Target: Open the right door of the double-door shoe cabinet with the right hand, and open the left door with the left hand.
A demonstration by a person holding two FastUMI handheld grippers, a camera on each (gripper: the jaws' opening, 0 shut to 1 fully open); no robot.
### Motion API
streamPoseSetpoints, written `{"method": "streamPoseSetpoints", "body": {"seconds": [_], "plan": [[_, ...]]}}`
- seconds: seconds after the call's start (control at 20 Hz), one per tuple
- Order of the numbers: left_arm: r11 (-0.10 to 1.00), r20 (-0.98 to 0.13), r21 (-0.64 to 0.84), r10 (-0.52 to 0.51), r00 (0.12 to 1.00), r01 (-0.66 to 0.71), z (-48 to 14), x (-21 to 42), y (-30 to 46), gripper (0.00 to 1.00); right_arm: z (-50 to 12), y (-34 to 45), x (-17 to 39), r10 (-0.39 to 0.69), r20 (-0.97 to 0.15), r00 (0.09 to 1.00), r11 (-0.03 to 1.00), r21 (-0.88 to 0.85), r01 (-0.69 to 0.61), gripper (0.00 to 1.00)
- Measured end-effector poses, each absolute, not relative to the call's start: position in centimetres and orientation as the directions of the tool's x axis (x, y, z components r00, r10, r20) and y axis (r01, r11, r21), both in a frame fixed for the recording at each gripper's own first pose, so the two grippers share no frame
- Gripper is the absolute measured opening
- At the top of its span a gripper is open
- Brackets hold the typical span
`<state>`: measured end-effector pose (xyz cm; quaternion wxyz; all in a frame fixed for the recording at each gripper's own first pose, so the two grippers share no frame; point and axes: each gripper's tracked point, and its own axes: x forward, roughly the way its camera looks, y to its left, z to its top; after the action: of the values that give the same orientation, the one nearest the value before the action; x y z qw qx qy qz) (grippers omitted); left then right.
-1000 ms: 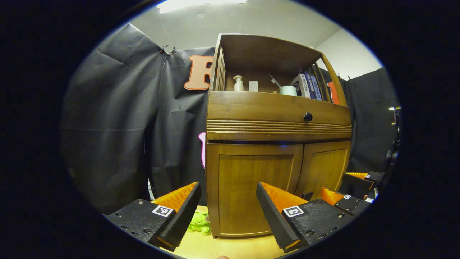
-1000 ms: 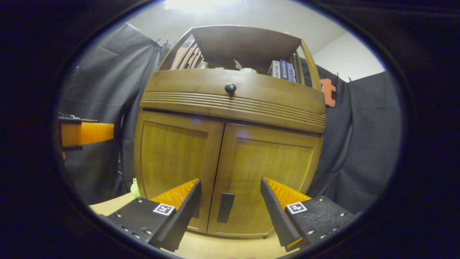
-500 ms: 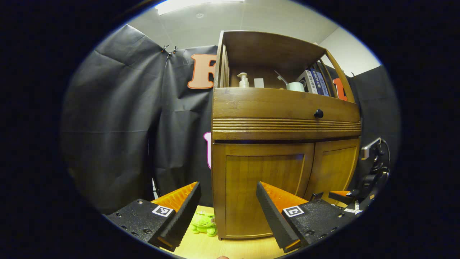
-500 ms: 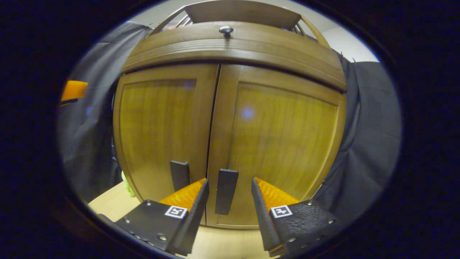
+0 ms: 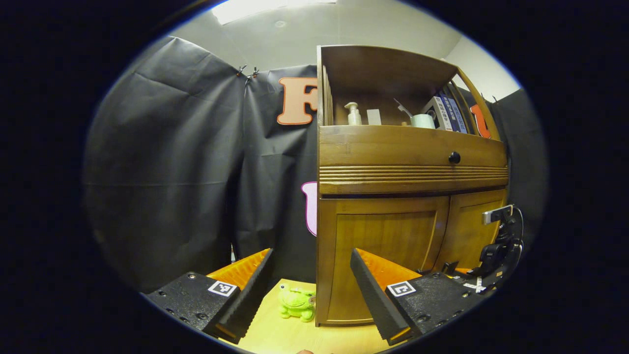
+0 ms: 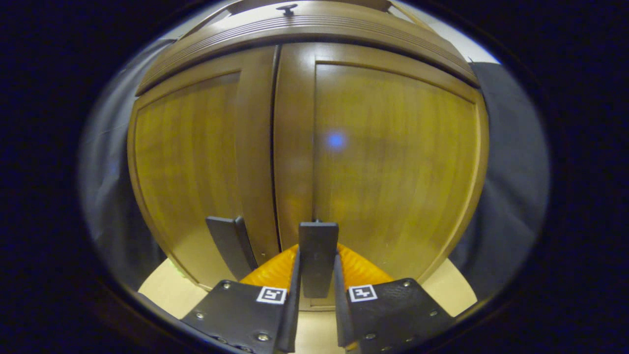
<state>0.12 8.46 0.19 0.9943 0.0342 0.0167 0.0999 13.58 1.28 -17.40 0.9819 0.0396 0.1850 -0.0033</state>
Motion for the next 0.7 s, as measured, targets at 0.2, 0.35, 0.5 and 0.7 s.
{"method": "streamPoseSetpoints", "body": {"seconds": [0.2,0.35,0.5,0.7], "plan": [[0.978,-0.035,0.068,0.199,0.979,-0.196,0.1,-0.6,8.4,0.95,-17.0,1.1,12.6,-0.002,-0.361,0.933,0.994,0.100,0.040,0.28],[0.981,-0.036,0.067,0.183,0.983,-0.180,0.0,-0.9,7.9,0.92,-17.0,0.9,12.8,-0.023,-0.357,0.934,0.993,0.102,0.064,0.28],[0.986,-0.044,0.067,0.158,0.986,-0.155,-0.4,-0.9,7.1,0.92,-17.1,0.9,12.7,-0.022,-0.360,0.933,0.991,0.119,0.069,0.28],[0.994,-0.060,0.046,0.105,0.993,-0.102,-0.9,-1.0,5.2,0.92,-17.0,0.7,12.6,-0.040,-0.364,0.930,0.989,0.119,0.089,0.28]]}}
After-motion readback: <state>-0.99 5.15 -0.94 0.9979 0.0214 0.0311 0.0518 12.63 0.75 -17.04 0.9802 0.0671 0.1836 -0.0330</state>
